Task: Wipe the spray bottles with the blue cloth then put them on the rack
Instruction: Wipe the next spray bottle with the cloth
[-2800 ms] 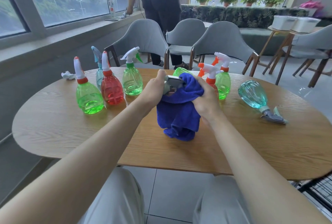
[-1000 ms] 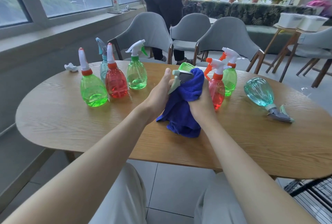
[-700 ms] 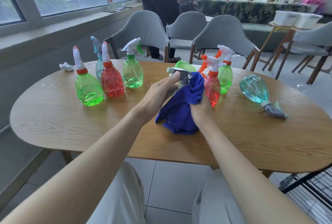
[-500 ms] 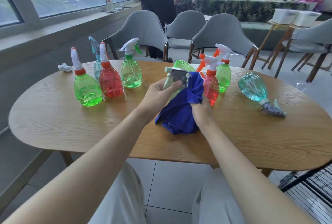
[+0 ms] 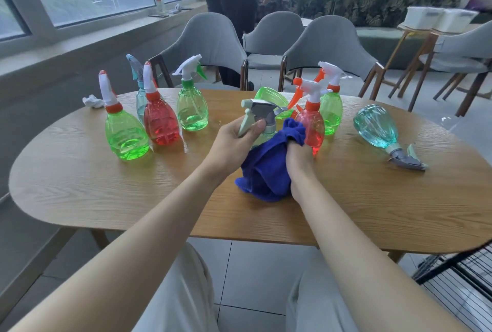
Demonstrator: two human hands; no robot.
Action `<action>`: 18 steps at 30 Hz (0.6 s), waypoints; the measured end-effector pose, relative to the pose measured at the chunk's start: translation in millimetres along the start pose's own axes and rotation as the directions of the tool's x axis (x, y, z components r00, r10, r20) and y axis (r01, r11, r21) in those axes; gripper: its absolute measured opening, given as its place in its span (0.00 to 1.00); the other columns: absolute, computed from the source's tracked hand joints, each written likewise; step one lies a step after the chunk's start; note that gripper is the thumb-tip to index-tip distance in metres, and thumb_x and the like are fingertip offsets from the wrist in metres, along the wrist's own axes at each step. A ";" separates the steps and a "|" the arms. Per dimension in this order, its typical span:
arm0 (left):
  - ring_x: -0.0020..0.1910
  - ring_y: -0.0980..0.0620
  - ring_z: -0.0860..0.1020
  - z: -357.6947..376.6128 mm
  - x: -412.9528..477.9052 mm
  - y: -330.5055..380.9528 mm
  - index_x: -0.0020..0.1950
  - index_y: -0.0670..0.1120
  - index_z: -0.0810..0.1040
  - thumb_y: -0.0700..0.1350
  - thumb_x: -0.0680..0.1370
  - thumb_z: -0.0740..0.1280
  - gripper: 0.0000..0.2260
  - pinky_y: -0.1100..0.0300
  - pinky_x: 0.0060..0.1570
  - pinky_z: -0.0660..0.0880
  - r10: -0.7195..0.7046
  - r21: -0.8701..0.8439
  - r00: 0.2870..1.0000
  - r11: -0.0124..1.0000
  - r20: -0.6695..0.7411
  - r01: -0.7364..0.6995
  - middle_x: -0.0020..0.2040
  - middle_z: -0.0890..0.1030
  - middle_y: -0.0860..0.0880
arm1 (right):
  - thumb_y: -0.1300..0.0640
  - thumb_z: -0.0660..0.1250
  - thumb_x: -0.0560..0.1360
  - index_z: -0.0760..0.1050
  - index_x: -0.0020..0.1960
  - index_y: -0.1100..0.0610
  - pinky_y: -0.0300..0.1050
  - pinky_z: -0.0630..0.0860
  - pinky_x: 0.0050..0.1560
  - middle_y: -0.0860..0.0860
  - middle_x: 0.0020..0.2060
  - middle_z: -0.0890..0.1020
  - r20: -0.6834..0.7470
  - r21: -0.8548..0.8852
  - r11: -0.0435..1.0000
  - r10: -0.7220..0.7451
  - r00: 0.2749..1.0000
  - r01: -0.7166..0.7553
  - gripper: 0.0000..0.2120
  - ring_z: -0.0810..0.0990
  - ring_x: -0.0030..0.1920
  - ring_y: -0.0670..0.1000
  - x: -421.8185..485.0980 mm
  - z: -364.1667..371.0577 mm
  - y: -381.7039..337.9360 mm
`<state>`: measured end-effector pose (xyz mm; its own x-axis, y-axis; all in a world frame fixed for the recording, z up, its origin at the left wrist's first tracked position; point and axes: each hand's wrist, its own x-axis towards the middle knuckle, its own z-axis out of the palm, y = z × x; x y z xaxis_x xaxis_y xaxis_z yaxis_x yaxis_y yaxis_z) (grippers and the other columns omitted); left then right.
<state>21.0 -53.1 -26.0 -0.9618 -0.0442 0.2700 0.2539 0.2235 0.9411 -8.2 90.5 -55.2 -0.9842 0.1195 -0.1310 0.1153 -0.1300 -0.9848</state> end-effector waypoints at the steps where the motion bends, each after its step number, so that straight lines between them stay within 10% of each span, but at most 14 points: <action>1: 0.31 0.61 0.66 -0.2 0.0 -0.6 0.36 0.54 0.72 0.49 0.86 0.67 0.18 0.66 0.34 0.64 0.001 0.005 1.000 1.000 -0.001 -0.001 0.29 0.70 0.61 | 0.52 0.61 0.86 0.79 0.53 0.50 0.48 0.78 0.51 0.50 0.50 0.85 -0.023 -0.010 1.000 0.015 1.000 -0.015 0.08 0.82 0.52 0.54 0.9 -3.0 4.0; 5: 0.37 0.59 0.70 0.1 2.5 -6.3 0.41 0.49 0.78 0.52 0.86 0.68 0.15 0.63 0.41 0.69 0.012 -0.028 1.000 1.000 -0.020 -0.013 0.35 0.74 0.59 | 0.51 0.61 0.85 0.78 0.66 0.45 0.54 0.77 0.67 0.48 0.59 0.84 0.002 -0.033 0.996 -0.078 0.997 0.078 0.12 0.82 0.61 0.52 -5.0 0.1 -0.8; 9: 0.45 0.55 0.77 -0.2 5.3 -9.9 0.53 0.44 0.83 0.54 0.85 0.69 0.13 0.55 0.50 0.74 -0.040 -0.077 0.996 0.996 -0.075 0.034 0.44 0.81 0.51 | 0.54 0.61 0.85 0.80 0.52 0.50 0.51 0.78 0.59 0.46 0.48 0.85 0.108 -0.077 0.967 -0.234 0.966 0.242 0.10 0.83 0.51 0.48 -15.2 13.6 -16.6; 18: 0.49 0.60 0.79 3.5 8.2 -9.2 0.51 0.51 0.84 0.52 0.85 0.69 0.08 0.61 0.54 0.76 0.027 0.008 0.997 1.000 -0.070 -0.026 0.49 0.85 0.54 | 0.47 0.58 0.85 0.78 0.57 0.48 0.48 0.73 0.53 0.43 0.51 0.82 0.227 -0.482 0.717 -0.453 0.862 0.504 0.11 0.80 0.55 0.50 -5.5 -6.6 4.6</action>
<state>10.5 -52.0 -33.1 -0.9452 -0.1064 0.3087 0.2782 0.2326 0.9319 -1.5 95.8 -59.8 -0.9311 -0.0613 0.3595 -0.3484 0.4413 -0.8270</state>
